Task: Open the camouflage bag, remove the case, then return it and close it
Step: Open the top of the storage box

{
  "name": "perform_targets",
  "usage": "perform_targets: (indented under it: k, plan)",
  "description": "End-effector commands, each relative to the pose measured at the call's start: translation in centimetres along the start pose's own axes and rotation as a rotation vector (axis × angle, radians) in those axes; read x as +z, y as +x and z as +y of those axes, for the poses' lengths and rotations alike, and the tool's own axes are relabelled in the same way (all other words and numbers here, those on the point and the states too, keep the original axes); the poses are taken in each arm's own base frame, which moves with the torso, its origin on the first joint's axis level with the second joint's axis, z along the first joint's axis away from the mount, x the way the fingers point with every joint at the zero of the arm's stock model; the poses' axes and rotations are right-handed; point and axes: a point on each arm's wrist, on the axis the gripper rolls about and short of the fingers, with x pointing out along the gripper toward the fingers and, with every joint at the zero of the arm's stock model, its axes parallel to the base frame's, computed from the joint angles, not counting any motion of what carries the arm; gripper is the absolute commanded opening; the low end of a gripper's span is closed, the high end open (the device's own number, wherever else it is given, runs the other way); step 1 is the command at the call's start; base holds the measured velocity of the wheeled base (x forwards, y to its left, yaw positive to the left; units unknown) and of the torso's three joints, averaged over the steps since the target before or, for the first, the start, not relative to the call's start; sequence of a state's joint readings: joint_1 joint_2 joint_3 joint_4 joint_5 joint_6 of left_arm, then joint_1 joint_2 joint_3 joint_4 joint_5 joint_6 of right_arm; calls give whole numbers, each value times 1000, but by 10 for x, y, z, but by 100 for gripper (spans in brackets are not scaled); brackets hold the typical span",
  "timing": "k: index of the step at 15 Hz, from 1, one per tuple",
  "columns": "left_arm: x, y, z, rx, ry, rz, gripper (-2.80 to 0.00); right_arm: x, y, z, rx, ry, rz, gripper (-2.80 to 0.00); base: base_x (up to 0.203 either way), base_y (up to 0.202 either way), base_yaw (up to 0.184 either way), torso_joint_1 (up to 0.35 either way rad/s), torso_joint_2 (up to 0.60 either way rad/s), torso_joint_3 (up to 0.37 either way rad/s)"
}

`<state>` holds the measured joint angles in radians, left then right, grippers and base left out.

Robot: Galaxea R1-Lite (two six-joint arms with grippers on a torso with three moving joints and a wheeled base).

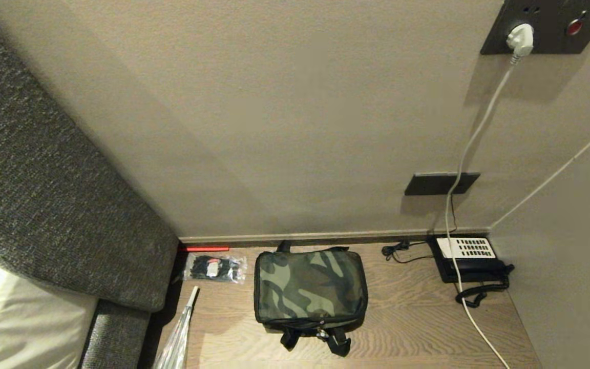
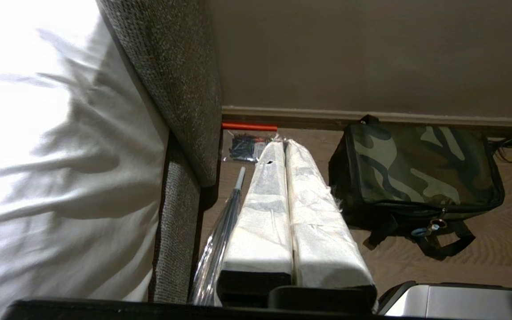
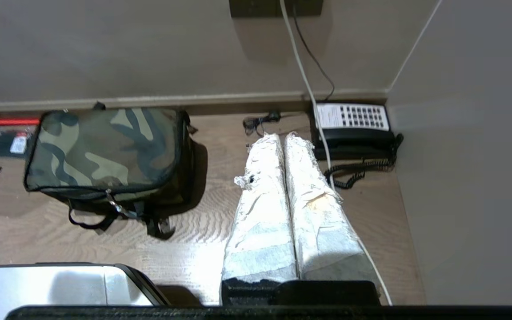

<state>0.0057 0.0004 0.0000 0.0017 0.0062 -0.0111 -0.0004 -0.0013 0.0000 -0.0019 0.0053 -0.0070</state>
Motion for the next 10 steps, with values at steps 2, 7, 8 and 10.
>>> perform_targets:
  k: [2, 7, 8, 10]
  plan:
    - [-1, 0, 0, 0, -1, 1, -280, 0, 0, 0, 1, -1, -4, -280, 0, 0, 0, 1, 5, -199]
    - [-1, 0, 0, 1, -1, 2, -280, 0, 0, 0, 0, -1, -3, -280, 0, 0, 0, 3, 2, -199]
    - [-1, 0, 0, 0, -1, 2, -280, 0, 0, 0, 1, -1, -3, -280, 0, 0, 0, 2, 7, -200]
    - [-1, 0, 0, -1, 0, 2, -280, 0, 0, 0, 0, -1, -3, -280, 0, 0, 0, 3, 8, -196]
